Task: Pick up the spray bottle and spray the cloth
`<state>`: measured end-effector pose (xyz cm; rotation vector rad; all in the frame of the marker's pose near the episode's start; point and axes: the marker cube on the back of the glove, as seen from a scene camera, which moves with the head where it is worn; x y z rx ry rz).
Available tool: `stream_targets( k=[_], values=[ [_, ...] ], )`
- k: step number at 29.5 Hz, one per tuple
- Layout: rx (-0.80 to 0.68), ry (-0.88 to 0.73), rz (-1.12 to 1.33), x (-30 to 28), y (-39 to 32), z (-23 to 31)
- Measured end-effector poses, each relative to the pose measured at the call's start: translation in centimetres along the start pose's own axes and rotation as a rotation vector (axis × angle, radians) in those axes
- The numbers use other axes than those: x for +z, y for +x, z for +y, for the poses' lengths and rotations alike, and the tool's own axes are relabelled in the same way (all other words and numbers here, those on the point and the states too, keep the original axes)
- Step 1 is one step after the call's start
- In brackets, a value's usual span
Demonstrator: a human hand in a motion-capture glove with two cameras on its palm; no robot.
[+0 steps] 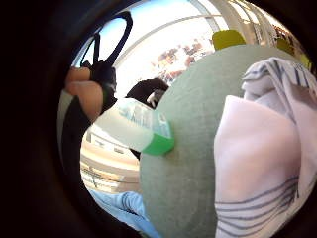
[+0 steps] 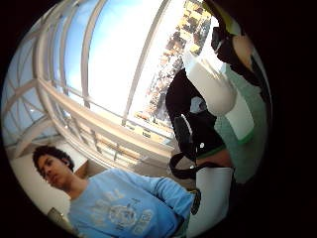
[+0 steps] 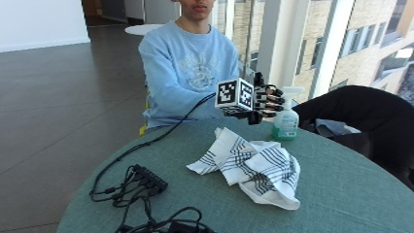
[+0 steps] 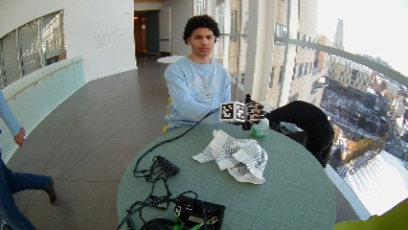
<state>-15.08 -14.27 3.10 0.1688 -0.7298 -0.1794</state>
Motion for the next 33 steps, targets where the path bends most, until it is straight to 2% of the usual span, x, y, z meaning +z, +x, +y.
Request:
stream_targets(
  k=[8,16,22,33],
  values=[
    [0.061,-0.102,0.306,-8.7,0.7,8.9],
    [0.122,-0.081,0.542,-14.3,3.1,19.9],
    [0.122,-0.101,0.630,-15.1,3.7,22.3],
    [0.099,-0.123,0.647,-15.3,3.4,22.1]
  ],
)
